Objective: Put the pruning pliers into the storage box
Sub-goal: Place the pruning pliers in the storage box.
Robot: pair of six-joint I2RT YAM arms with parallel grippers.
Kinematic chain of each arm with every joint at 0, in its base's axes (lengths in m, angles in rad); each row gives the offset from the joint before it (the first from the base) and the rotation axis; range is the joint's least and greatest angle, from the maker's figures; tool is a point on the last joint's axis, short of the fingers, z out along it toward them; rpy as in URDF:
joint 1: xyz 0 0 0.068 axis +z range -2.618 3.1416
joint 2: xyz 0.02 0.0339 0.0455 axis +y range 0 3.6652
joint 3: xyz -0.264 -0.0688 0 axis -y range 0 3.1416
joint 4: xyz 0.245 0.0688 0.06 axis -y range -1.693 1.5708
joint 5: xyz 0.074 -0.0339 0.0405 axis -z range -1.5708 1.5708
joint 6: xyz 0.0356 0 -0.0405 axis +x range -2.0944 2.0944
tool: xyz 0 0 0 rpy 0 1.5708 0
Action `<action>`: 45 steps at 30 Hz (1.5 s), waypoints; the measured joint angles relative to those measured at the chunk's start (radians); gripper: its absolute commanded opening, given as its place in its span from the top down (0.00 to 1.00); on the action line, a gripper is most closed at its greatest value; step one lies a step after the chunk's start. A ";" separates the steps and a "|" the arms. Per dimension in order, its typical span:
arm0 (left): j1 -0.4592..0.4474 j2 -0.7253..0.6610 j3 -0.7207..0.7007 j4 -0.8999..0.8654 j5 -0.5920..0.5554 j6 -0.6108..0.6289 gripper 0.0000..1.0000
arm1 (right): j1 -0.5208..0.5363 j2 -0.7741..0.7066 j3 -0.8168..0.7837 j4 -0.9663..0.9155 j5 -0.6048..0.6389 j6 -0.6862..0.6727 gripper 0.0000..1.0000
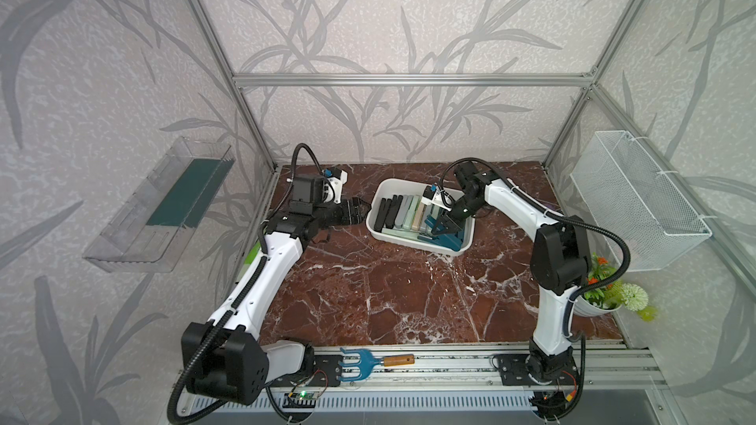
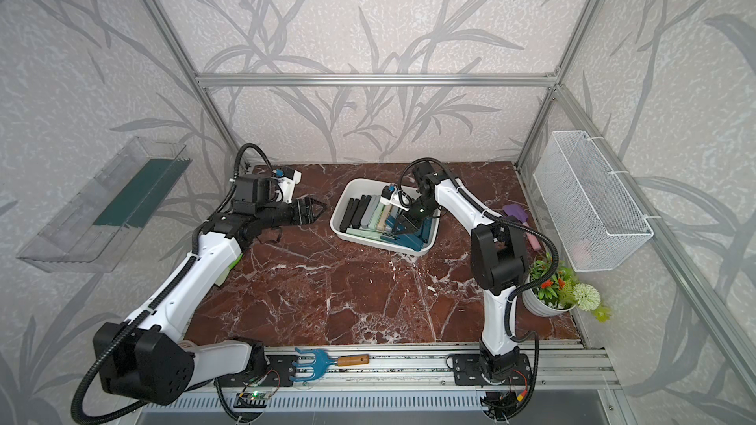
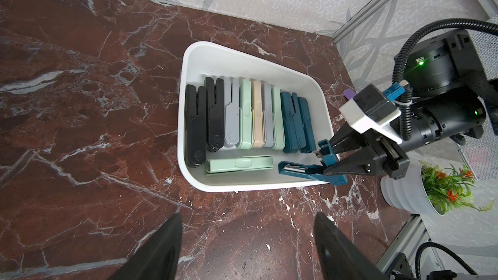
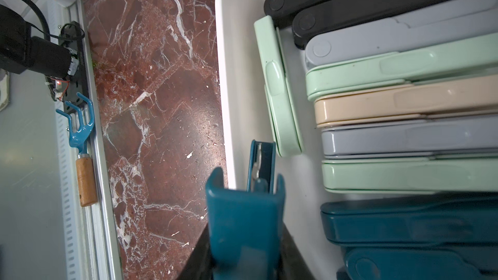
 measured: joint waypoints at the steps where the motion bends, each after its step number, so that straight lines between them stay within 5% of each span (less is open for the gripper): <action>1: 0.000 0.000 0.000 0.000 0.000 0.000 0.24 | 0.006 0.006 0.000 0.001 0.009 -0.004 1.00; 30: 0.000 0.000 0.000 -0.006 0.000 0.010 0.24 | 0.090 0.119 -0.031 0.091 0.222 -0.077 1.00; 45: 0.000 0.000 0.000 -0.006 0.000 0.016 0.24 | 0.099 0.123 -0.111 0.208 0.279 -0.055 0.91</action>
